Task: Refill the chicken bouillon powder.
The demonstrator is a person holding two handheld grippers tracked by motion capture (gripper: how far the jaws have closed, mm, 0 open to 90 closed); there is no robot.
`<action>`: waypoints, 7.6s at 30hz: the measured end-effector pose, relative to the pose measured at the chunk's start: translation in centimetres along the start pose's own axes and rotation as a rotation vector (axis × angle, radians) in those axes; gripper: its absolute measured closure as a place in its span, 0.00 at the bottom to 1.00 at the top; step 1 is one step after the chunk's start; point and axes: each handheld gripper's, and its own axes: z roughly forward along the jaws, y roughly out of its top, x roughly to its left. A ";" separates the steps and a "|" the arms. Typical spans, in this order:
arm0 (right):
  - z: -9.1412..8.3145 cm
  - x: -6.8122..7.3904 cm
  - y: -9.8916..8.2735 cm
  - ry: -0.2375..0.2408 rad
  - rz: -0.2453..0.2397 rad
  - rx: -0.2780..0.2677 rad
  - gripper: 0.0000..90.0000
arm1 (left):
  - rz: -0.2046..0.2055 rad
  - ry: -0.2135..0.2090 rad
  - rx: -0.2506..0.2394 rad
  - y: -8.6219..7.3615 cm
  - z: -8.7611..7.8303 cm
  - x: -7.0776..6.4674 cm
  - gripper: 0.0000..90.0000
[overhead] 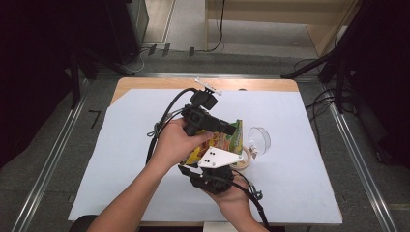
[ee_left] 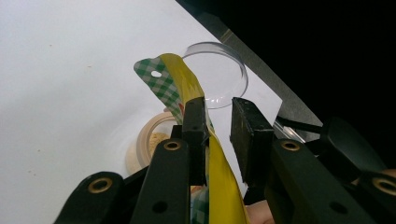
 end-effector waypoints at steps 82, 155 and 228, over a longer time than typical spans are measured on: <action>-0.1 0.2 -0.3 -0.012 0.006 -0.026 0.81 | 0.016 0.007 0.001 0.0 0.3 -0.6 0.84; -0.2 0.1 0.0 -0.015 0.011 -0.011 0.82 | 0.006 -0.001 -0.003 0.2 0.4 -0.3 0.86; 0.0 -1.0 0.5 -0.019 0.020 0.024 0.77 | 0.019 -0.011 0.001 1.1 0.6 0.3 0.84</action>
